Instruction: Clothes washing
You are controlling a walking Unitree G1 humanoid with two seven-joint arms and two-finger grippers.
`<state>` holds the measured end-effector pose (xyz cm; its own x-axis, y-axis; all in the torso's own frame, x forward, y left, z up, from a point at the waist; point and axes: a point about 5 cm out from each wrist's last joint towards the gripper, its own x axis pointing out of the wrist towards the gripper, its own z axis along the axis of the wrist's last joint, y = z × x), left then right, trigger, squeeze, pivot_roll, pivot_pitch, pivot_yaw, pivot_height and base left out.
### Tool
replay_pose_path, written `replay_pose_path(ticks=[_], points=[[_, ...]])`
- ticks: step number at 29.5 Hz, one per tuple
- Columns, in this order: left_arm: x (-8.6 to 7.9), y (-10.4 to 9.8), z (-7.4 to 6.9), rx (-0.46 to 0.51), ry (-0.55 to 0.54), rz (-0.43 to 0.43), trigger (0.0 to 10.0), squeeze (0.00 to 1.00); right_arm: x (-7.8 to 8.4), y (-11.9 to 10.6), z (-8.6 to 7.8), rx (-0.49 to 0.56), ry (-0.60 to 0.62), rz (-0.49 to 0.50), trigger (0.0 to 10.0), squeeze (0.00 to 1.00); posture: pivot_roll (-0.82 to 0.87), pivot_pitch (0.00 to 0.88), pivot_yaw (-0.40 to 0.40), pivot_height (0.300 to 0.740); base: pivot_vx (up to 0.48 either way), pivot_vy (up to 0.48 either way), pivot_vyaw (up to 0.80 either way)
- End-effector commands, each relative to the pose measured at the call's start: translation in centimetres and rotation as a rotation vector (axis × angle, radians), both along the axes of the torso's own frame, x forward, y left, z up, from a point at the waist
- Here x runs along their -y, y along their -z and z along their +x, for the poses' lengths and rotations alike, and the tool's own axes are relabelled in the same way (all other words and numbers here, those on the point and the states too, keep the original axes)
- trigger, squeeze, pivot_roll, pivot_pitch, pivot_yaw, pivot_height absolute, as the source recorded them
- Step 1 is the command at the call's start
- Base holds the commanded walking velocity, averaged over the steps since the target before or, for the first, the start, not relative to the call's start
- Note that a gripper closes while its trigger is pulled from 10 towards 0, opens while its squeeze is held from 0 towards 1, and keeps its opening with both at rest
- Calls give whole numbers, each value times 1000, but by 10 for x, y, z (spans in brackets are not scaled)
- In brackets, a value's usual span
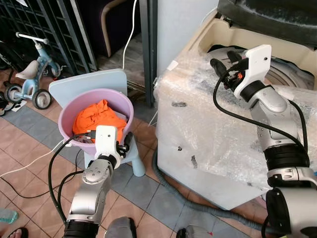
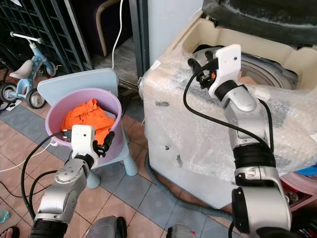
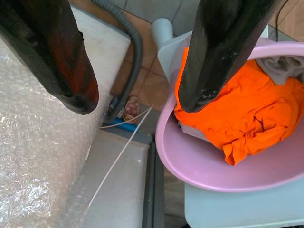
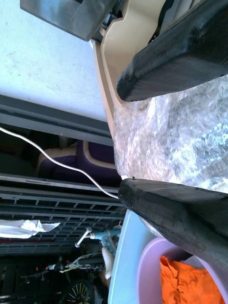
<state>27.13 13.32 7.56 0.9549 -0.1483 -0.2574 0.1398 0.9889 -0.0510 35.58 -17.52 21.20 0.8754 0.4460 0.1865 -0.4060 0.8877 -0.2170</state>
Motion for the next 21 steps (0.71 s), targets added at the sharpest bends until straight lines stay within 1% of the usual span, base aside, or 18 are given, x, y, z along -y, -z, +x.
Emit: replay_pose_path(ticks=[1,2,3,5,8,9,12,13,15,16,18,20,21], points=[[-1,1,0,-2,-7,2,10000,0,-6,-5,-3,22,-19,-16,10000,0,-75,44,45,740,0,0,0],[1,1,1,1,-3,-2,10000,0,-14,2,-11,21,-31,-19,10000,0,-68,43,44,740,0,480,0],[1,1,1,1,-3,-2,10000,0,-14,2,-11,21,-31,-19,10000,0,-68,43,44,740,0,480,0],[3,-1,2,7,-6,-15,10000,0,-20,11,-18,-4,-10,33,10000,0,-62,45,44,740,0,480,0],[3,-3,2,11,-12,-21,10000,0,-27,26,-29,-26,40,82,10000,0,-59,52,42,740,0,480,0],[3,-3,2,11,-12,-21,10000,0,-27,26,-29,-26,40,82,10000,0,-59,52,42,740,0,480,0],[2,-2,2,6,-18,-19,10000,0,-35,30,-38,-47,75,141,10000,0,-63,58,41,740,0,480,0],[2,-2,2,6,-18,-19,10000,0,-35,30,-38,-47,75,141,10000,0,-63,58,41,740,0,480,0],[2,-1,2,5,-23,-20,10000,0,-41,30,-41,-56,69,167,10000,0,-67,58,44,740,0,480,0],[2,-1,2,5,-23,-20,10000,0,-41,30,-41,-56,69,167,10000,0,-67,58,44,740,0,480,0],[2,-1,2,7,-31,-22,10000,0,-51,33,-48,-68,33,159,10000,0,-67,58,40,740,0,480,0],[1,0,3,12,-46,-25,10000,0,-57,37,-55,-76,5,145,10000,0,-67,57,37,740,0,480,0],[-1,-1,4,15,-65,-22,10000,0,-62,39,-61,-78,-22,145,10000,0,-65,60,35,740,0,476,725]])
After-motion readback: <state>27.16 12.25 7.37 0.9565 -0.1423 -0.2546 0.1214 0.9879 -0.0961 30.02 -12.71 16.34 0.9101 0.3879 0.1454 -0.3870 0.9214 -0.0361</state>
